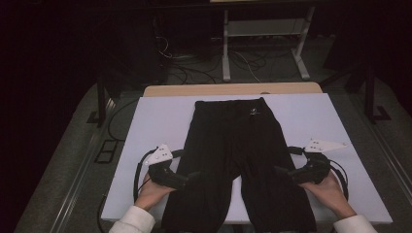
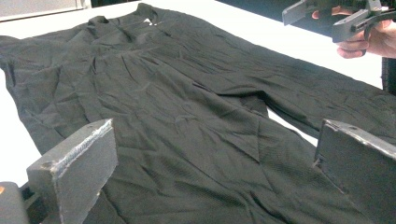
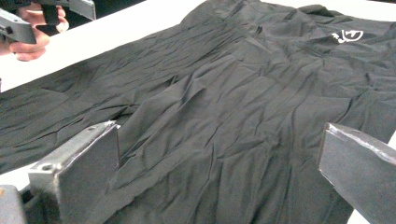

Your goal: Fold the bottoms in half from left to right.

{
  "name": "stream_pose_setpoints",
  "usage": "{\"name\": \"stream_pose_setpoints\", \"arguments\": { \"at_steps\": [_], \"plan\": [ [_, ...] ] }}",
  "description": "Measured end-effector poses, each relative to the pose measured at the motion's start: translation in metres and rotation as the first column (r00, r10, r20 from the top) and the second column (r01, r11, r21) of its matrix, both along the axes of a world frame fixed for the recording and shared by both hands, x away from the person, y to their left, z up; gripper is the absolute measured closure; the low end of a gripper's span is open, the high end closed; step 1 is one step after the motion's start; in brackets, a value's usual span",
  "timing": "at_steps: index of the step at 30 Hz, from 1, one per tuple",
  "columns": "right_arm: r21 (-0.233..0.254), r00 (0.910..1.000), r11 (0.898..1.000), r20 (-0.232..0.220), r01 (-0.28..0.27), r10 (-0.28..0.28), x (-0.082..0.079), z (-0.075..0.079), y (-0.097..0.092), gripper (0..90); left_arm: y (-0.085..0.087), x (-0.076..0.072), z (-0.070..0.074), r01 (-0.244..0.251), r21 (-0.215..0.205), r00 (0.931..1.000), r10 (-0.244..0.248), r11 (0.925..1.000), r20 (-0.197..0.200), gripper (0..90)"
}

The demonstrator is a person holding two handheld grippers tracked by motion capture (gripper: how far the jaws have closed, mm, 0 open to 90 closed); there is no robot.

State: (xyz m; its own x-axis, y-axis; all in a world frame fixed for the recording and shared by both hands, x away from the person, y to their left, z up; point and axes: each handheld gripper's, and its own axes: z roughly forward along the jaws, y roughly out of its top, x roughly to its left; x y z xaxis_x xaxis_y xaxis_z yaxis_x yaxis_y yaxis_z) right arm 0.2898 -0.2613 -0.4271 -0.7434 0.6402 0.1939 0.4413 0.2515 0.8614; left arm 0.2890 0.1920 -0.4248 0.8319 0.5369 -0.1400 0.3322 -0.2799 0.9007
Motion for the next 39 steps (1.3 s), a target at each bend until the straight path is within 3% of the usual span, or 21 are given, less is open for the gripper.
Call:
{"name": "stream_pose_setpoints", "arguments": {
  "at_steps": [24,39],
  "plan": [
    [-0.016,0.9986,0.999,-0.002,0.052,-0.052,-0.001,0.006,-0.001,0.0,0.001,-0.002,0.001,-0.015,0.005,0.9999,0.015,0.9999,0.001,0.0],
    [-0.038,0.9988,0.998,-0.012,0.046,-0.046,0.006,0.023,0.007,0.0,0.001,-0.004,0.001,-0.024,0.001,0.9997,0.024,0.9997,0.001,0.0]
  ]
}}
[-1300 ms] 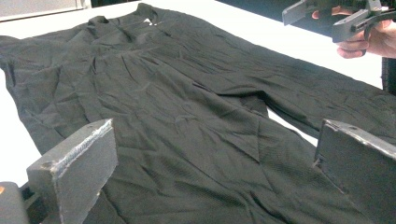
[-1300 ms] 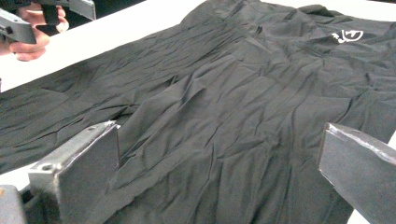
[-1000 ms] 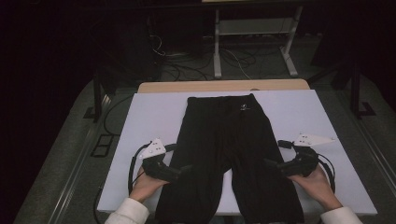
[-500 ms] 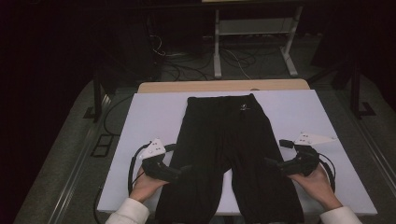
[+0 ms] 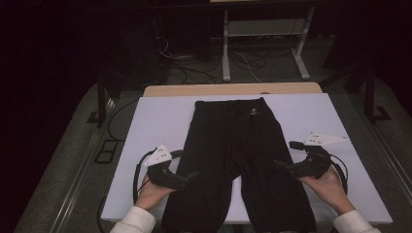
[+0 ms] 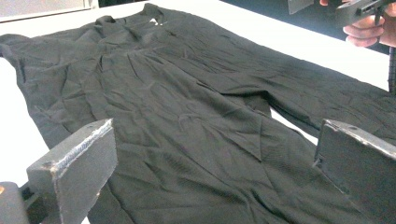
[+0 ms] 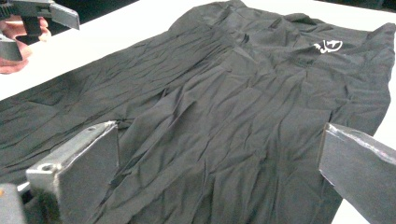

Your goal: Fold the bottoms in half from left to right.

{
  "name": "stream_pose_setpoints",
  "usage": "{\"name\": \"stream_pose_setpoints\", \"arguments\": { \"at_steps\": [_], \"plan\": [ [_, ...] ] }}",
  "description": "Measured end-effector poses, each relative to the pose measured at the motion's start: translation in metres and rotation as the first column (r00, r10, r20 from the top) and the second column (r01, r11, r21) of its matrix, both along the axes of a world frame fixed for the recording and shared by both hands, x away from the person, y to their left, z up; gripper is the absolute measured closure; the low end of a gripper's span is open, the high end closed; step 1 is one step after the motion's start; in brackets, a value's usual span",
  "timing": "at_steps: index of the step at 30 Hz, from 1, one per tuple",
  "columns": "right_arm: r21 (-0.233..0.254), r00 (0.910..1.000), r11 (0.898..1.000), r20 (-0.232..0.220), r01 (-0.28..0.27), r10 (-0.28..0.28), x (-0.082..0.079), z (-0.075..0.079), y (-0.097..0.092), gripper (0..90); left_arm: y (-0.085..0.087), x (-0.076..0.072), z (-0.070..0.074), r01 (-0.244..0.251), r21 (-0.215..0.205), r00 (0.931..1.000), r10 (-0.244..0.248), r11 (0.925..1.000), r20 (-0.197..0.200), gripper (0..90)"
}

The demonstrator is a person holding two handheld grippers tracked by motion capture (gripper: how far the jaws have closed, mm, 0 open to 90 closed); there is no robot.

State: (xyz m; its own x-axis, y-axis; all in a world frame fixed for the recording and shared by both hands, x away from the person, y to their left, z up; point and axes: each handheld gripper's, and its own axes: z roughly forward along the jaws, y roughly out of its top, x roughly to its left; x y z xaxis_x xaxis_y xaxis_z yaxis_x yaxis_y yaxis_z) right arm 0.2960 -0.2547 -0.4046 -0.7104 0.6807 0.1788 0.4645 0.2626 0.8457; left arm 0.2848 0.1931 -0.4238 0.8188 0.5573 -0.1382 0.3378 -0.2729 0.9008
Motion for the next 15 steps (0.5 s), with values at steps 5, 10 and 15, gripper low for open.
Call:
{"name": "stream_pose_setpoints", "arguments": {
  "at_steps": [5,10,15],
  "plan": [
    [-0.003,1.0,1.0,0.008,-0.001,0.001,0.007,0.01,0.002,0.0,0.0,0.0,0.0,-0.004,-0.001,1.0,0.004,1.0,0.0,0.0],
    [-0.007,0.9999,1.0,0.012,-0.005,0.005,0.012,0.016,0.006,0.0,0.0,0.0,0.0,-0.004,-0.001,1.0,0.004,1.0,0.0,0.0],
    [-0.024,0.9998,1.0,0.015,-0.014,0.015,0.019,0.023,0.011,0.0,0.0,0.0,0.0,-0.005,-0.001,1.0,0.005,1.0,-0.001,0.0]
  ]
}}
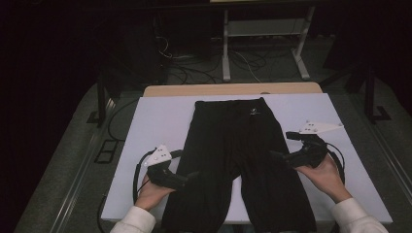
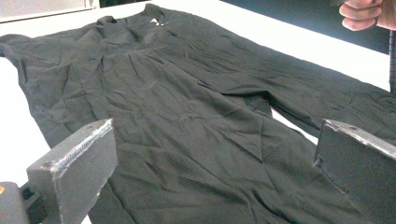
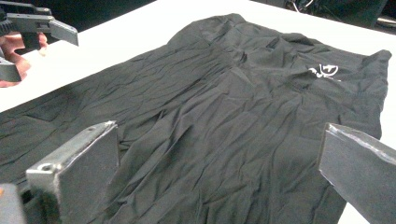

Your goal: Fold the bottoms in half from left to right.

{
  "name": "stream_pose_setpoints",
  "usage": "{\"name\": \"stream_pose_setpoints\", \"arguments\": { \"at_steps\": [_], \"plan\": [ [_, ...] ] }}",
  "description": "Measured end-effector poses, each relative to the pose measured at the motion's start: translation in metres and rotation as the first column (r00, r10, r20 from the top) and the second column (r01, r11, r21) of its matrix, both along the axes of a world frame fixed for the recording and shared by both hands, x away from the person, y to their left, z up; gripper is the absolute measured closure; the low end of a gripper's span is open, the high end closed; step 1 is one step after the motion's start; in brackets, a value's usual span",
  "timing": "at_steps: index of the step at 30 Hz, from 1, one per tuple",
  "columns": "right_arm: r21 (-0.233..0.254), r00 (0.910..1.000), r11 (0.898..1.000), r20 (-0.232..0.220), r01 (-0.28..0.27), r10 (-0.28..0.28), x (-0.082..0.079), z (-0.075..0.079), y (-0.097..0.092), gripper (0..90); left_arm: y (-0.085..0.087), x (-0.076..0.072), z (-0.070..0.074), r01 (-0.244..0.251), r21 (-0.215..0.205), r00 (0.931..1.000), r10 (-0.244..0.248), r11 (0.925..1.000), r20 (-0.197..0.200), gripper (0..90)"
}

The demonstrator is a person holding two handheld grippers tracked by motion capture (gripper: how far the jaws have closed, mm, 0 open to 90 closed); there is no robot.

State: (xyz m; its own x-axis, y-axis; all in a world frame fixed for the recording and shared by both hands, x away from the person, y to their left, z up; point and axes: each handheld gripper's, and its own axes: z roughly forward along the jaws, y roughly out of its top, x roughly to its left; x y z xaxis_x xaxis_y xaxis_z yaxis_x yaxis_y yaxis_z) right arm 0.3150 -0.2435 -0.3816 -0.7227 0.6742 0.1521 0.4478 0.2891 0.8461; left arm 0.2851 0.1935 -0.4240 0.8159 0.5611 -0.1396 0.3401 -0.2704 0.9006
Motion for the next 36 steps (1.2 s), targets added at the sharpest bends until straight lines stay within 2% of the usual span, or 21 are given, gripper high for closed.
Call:
{"name": "stream_pose_setpoints", "arguments": {
  "at_steps": [10,36],
  "plan": [
    [-0.011,0.9998,1.0,0.003,-0.017,0.017,0.015,0.011,0.008,0.0,0.0,0.0,0.0,0.0,-0.002,1.0,0.0,1.0,0.0,0.0],
    [-0.048,0.9993,0.998,0.0,-0.036,0.036,0.056,0.025,0.036,0.0,0.001,0.001,0.0,-0.003,-0.005,1.0,0.003,1.0,0.001,0.0]
  ]
}}
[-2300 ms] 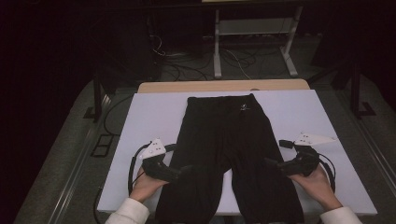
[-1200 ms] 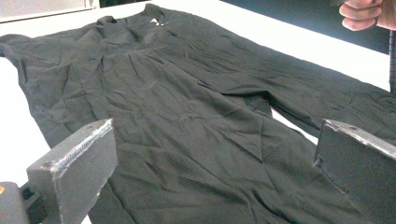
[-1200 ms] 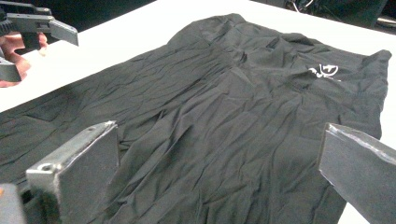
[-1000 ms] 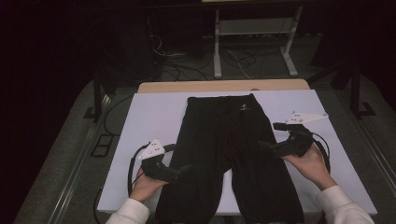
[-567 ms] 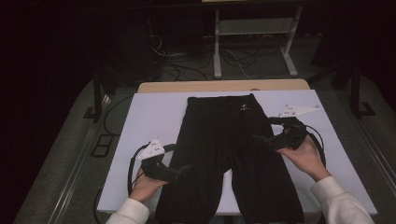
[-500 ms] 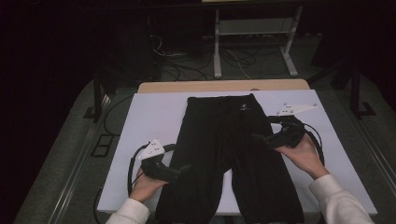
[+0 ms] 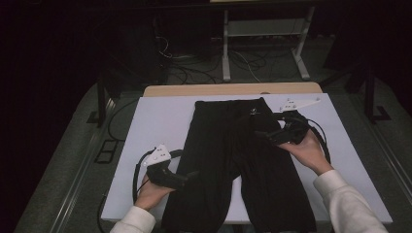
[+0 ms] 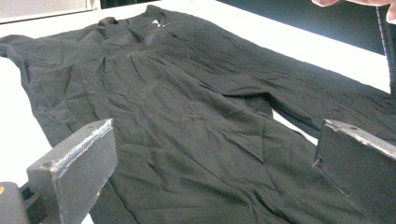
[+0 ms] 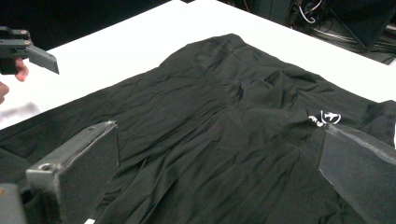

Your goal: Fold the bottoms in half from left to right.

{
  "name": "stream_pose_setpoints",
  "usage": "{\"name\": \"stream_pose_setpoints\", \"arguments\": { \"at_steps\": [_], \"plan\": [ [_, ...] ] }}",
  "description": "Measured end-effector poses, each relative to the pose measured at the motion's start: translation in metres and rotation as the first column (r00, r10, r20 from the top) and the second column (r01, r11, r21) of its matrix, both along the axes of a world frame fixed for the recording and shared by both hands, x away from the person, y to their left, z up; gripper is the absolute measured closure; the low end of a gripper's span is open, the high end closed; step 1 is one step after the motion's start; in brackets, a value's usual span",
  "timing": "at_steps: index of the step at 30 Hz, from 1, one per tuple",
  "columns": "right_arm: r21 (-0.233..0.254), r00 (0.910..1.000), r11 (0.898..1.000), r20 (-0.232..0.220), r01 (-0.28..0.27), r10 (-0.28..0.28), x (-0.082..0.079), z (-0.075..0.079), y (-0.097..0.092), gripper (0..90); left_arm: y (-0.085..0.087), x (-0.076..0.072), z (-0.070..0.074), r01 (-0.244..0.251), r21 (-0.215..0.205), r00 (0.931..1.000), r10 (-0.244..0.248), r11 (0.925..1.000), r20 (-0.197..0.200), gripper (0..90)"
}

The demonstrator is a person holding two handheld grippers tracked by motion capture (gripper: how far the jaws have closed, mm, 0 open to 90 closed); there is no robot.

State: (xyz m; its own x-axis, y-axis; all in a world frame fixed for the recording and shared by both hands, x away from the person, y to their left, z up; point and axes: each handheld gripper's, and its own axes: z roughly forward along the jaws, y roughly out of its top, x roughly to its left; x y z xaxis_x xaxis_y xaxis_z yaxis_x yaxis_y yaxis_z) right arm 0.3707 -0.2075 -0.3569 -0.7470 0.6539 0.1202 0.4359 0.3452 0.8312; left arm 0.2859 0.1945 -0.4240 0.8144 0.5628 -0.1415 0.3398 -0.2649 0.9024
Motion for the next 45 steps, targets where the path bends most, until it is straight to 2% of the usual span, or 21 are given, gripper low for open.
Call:
{"name": "stream_pose_setpoints", "arguments": {
  "at_steps": [16,27,36,45],
  "plan": [
    [-0.03,1.0,1.0,-0.003,-0.008,0.008,0.019,0.006,0.015,0.0,0.0,0.0,0.0,0.003,-0.002,1.0,-0.003,1.0,-0.001,0.0],
    [-0.033,0.9999,0.999,0.0,-0.014,0.014,0.033,0.013,0.026,0.0,0.0,0.001,-0.001,0.004,-0.002,1.0,-0.004,1.0,-0.002,0.0],
    [-0.059,0.9998,0.998,-0.011,-0.017,0.016,0.046,0.013,0.038,0.0,-0.001,0.001,-0.001,0.005,-0.001,1.0,-0.005,1.0,-0.004,0.0],
    [-0.058,0.9997,0.998,-0.016,-0.017,0.016,0.056,0.013,0.047,0.0,0.0,0.001,0.0,0.005,-0.003,1.0,-0.005,1.0,-0.002,0.0]
  ]
}}
